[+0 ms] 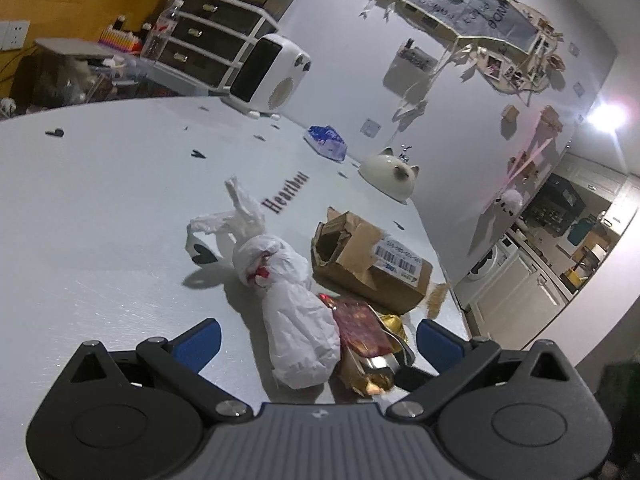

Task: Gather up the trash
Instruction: 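Grasp the white plastic bag with the left tool while the right tool grasps the red wrapper, then lift the bag and red wrapper and carry both toward the wastebasket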

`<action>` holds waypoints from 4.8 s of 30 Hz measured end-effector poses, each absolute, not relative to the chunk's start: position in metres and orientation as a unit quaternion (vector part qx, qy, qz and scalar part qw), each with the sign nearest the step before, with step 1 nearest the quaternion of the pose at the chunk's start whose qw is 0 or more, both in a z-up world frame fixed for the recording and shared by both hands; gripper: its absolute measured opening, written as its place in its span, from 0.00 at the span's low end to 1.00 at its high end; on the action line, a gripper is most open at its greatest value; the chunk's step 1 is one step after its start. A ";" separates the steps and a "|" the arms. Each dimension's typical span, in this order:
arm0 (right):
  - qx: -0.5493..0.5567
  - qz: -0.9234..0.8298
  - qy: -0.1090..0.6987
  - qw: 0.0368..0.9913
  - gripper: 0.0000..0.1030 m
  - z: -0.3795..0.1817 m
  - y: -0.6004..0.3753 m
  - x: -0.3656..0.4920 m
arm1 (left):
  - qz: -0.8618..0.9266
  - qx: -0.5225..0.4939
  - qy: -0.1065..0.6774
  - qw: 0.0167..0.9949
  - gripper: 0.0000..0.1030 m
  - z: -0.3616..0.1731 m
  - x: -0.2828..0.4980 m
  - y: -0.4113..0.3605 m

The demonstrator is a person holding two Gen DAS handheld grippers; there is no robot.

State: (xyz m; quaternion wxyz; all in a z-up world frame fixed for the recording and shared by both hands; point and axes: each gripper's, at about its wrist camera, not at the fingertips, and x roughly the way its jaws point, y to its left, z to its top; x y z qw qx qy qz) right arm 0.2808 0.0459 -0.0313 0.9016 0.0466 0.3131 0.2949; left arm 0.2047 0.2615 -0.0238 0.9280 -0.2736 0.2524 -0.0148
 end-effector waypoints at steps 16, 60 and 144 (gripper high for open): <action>0.047 0.318 0.299 0.898 0.02 -0.017 -0.024 0.195 | 0.034 -0.263 0.275 0.924 0.54 -0.041 0.252 0.259; -0.024 0.279 0.334 0.900 0.52 -0.039 0.036 0.198 | -0.023 -0.206 0.304 0.930 0.66 -0.035 0.161 0.232; 0.109 0.028 0.296 0.948 0.48 -0.057 -0.333 0.121 | -0.183 -0.074 0.369 0.908 0.40 -0.104 0.172 -0.152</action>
